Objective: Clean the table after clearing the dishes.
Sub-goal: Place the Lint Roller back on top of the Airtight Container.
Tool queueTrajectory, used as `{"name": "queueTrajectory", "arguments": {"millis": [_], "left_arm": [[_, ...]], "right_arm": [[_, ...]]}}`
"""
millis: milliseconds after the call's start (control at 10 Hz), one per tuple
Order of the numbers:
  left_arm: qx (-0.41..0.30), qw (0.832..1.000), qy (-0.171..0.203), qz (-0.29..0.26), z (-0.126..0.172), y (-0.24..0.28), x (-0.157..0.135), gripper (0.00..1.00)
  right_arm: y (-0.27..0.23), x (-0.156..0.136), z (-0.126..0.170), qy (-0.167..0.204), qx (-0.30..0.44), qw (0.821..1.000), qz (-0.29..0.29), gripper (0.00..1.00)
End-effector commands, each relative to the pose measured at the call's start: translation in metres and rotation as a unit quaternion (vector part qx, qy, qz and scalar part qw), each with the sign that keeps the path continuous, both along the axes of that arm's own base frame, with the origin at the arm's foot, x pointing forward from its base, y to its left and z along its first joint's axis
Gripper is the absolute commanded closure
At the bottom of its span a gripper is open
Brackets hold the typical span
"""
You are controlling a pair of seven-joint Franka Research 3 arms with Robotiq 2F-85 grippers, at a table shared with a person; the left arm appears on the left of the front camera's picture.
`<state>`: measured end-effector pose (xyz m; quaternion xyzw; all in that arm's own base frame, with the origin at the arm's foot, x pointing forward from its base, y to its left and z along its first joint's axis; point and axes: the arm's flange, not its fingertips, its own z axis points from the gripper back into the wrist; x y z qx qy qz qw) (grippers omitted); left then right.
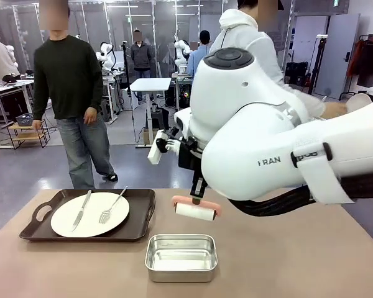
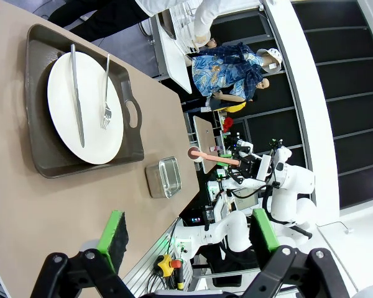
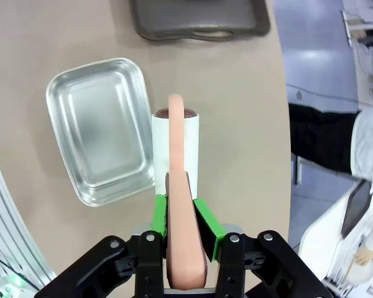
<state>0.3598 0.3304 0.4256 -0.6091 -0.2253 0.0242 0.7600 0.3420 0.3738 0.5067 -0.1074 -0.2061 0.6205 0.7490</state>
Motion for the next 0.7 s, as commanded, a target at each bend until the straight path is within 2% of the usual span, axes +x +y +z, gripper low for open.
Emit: {"name": "queueTrajectory", "arguments": {"millis": [0,300,500,600], "left_arm": [[0.001,1.0,-0.003,0.002,0.0,0.001,-0.002,0.0],[0.001,1.0,-0.003,0.002,0.0,0.001,-0.002,0.0],[0.001,1.0,-0.003,0.002,0.0,0.001,-0.002,0.0],[0.001,1.0,-0.003,0.002,0.0,0.001,-0.002,0.0]], "right_arm": [[0.019,0.01,-0.002,0.021,-0.018,0.997,0.072,0.77],[0.026,0.026,-0.02,0.08,-0.012,0.99,0.119,0.77],[0.032,0.03,-0.031,0.121,-0.03,0.985,0.122,0.77],[0.034,0.031,-0.034,0.127,-0.032,0.984,0.123,0.77]]}}
